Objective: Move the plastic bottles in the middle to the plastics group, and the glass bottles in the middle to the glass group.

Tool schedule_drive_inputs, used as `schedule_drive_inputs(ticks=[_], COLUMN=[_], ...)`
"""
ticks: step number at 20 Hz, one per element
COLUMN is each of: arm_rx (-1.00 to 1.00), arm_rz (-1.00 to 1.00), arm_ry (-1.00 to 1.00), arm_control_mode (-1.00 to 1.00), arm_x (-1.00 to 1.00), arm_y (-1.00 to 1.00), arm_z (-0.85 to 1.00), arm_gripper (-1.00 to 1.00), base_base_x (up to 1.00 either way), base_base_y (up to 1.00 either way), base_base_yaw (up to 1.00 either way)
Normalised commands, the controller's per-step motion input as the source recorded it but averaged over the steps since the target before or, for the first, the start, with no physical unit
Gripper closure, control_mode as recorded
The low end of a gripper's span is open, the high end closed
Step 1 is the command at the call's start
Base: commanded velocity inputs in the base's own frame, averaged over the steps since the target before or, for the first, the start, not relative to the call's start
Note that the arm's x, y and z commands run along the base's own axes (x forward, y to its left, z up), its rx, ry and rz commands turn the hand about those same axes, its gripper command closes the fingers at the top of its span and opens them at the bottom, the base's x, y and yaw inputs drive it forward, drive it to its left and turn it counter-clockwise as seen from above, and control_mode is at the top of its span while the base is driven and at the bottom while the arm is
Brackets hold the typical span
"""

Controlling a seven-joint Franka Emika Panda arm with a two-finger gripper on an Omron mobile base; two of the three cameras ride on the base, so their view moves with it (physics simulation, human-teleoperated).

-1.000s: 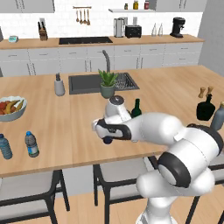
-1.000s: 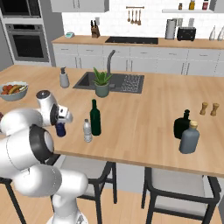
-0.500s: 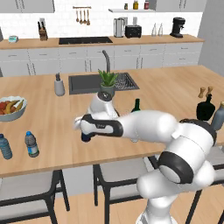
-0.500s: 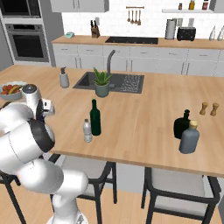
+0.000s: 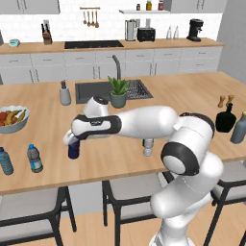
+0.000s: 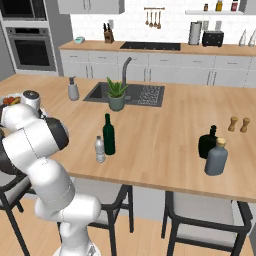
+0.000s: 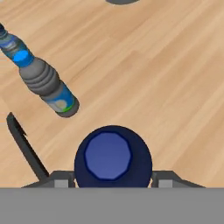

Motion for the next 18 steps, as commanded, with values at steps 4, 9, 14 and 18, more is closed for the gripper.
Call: schedule_drive_inputs(ticks=[4, 9, 14, 18], arm_rx=[-0.02, 0.0, -0.01, -0.01], arm_rz=[0.2, 0.16, 0.11, 0.06], arm_ry=[-0.18, -0.04, 0.03, 0.0], arm_control_mode=[-1.0, -1.0, -1.0, -1.0], arm_x=[-0.21, 0.18, 0.36, 0.15], arm_y=[0.22, 0.35, 0.29, 0.11], arm_z=[-0.1, -0.02, 0.0, 0.0], arm_gripper=[1.0, 1.0, 1.0, 1.0], base_base_x=[0.0, 0.0, 0.0, 0.0], base_base_y=[0.0, 0.0, 0.0, 0.0], base_base_yaw=[0.0, 0.0, 0.0, 0.0])
